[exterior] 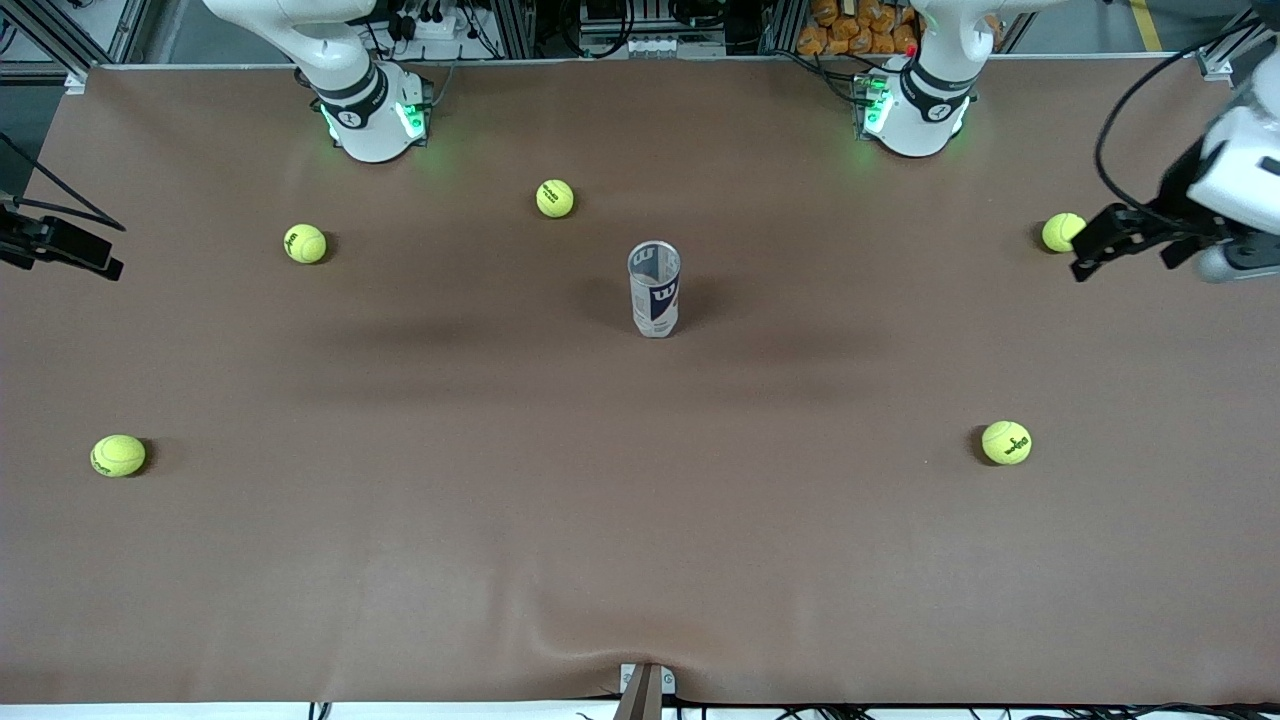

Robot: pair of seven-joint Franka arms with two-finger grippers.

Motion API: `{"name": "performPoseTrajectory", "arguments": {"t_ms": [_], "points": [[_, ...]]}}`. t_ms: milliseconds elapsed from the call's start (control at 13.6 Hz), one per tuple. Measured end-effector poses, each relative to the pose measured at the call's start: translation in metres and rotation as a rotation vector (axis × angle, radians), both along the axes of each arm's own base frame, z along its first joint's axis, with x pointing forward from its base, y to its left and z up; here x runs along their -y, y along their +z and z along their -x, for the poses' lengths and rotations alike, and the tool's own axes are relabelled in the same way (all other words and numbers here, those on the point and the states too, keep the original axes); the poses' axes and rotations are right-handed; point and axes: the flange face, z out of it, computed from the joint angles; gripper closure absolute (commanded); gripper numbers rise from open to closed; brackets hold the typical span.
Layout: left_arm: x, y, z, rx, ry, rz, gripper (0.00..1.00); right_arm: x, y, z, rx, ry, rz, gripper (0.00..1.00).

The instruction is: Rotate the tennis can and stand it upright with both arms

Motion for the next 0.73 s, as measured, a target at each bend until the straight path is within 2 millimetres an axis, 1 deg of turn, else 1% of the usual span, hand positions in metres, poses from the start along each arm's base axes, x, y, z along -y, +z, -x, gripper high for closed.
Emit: {"name": "performPoseTrajectory", "arguments": {"t_ms": [73,293,440,733], "points": [[-0.004,0.002,-0.003,0.004,0.000,0.001,0.00,0.000,0.000,0.000,0.000,0.000,0.000,0.00],[0.006,0.005,-0.011,0.016,-0.020,0.005,0.00,0.000,0.000,0.000,0.001,0.000,0.000,0.00],[0.009,0.006,-0.013,0.015,-0.026,0.006,0.00,0.000,0.000,0.000,0.001,0.000,0.000,0.00],[0.009,0.008,-0.012,0.017,-0.025,0.006,0.00,0.000,0.000,0.000,0.002,0.000,0.000,0.00]]}}
